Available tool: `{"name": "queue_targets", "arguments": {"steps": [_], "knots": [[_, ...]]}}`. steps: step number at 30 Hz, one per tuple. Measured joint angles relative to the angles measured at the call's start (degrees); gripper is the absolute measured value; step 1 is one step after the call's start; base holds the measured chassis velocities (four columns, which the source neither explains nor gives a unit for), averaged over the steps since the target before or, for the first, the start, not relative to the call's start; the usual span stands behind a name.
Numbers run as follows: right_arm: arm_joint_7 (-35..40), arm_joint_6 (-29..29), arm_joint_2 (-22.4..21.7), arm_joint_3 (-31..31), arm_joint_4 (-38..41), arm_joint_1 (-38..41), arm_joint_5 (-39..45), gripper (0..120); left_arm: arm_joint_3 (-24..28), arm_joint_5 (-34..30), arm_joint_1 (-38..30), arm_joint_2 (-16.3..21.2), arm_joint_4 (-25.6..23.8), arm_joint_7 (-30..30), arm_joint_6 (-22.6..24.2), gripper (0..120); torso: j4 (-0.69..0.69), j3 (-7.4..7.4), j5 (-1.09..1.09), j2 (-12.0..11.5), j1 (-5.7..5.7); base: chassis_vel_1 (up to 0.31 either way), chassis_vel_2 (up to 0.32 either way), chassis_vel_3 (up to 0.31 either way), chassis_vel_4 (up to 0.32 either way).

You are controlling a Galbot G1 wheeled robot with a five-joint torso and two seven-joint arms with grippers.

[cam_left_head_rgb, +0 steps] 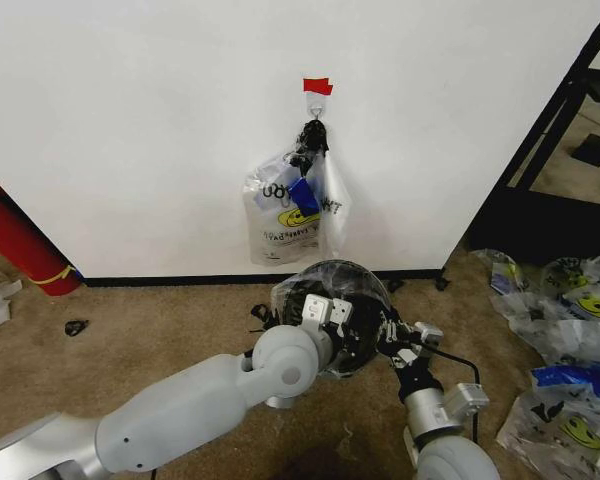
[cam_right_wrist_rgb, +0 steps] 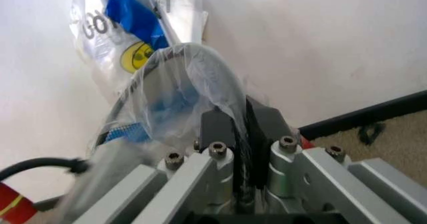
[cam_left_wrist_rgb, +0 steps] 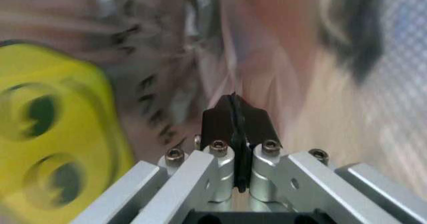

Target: Pick up the garbage bag from the wall and place it over the trash bin.

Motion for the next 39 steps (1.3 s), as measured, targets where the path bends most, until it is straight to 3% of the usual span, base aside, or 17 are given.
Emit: {"name": "queue_targets", "arguments": {"steps": [8,17,31,36,39], "knots": [[0.1,0.0,0.0,-0.6,1.0,-0.5,0.4,1,0.4,0.1,-0.1,-3.0,3.7,0.7,-0.2,0,0.00,0.00,0.00,0.0,0.00,0.000,0.000,0.000,0.000],[0.2,-0.1,0.1,-0.4,0.7,-0.2,0.7,1,-0.2,0.3,-0.2,-3.1,2.9,1.3,-1.2,0,0.00,0.00,0.00,0.0,0.00,0.000,0.000,0.000,0.000],[0.5,-0.1,1.3,1.8,-1.1,2.3,6.2,1,-7.4,5.4,2.5,6.7,-8.2,3.9,-1.1,1,0.00,0.00,-0.02,0.0,0.00,0.000,0.000,0.000,0.000],[0.3,-0.1,2.9,4.0,-3.7,3.7,18.3,1,-17.7,8.5,11.0,12.6,-17.5,7.8,-2.3,23,0.00,0.00,-0.02,0.0,0.00,0.000,0.000,0.000,0.000],[-0.5,-0.1,3.2,4.6,-4.6,4.1,22.0,1,-22.2,11.0,14.8,14.2,-20.2,9.6,-3.4,29,0.00,0.00,-0.02,0.0,0.00,0.000,0.000,0.000,0.000]]}}
